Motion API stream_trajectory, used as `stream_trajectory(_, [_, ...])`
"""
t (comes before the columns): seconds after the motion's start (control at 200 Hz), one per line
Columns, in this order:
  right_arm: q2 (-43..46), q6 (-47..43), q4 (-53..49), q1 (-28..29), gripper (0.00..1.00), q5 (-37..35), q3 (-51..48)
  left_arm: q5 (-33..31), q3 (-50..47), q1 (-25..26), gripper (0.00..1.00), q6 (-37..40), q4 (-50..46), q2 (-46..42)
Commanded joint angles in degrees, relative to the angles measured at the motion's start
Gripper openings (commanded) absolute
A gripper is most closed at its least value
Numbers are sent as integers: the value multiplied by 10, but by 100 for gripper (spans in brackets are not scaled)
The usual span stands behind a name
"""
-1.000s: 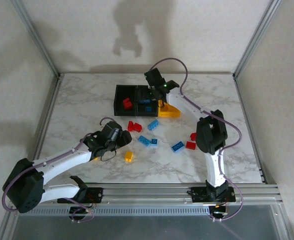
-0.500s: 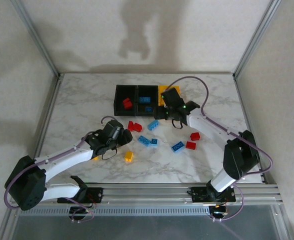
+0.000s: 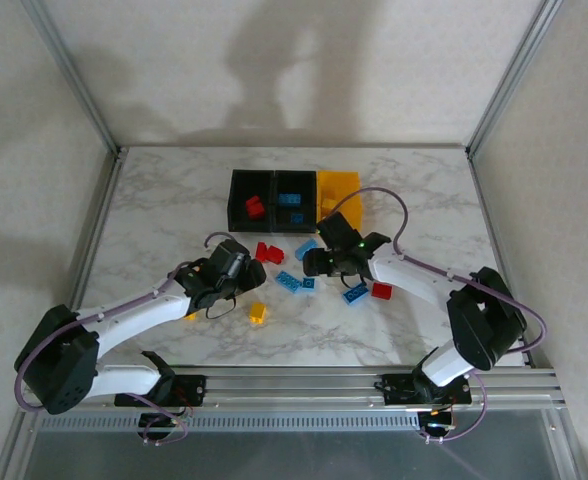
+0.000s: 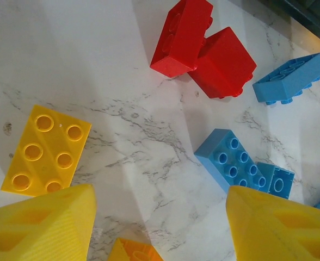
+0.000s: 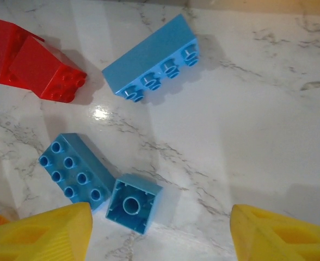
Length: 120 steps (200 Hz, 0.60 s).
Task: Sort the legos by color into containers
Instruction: Pick up the lego from the center of the table.
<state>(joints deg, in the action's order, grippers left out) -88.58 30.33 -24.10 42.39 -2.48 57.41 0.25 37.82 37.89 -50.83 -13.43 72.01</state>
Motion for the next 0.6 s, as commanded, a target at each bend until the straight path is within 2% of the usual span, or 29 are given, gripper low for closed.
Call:
stream_trajectory(0.0, [-29, 23, 38, 2, 71, 0, 2, -3, 6, 7, 63, 1, 8, 0])
stream_trajectory(0.225, [-116, 8, 31, 3, 76, -26, 83, -8, -3, 10, 63, -5, 4, -10])
stream_trajectory(0.36, [-156, 32, 35, 2, 76, -25, 117, -13, -12, 10, 64, -8, 5, -19])
stream_trajectory(0.596, [-220, 88, 11, -3, 72, -68, 172, -12, -13, 10, 63, -6, 4, -12])
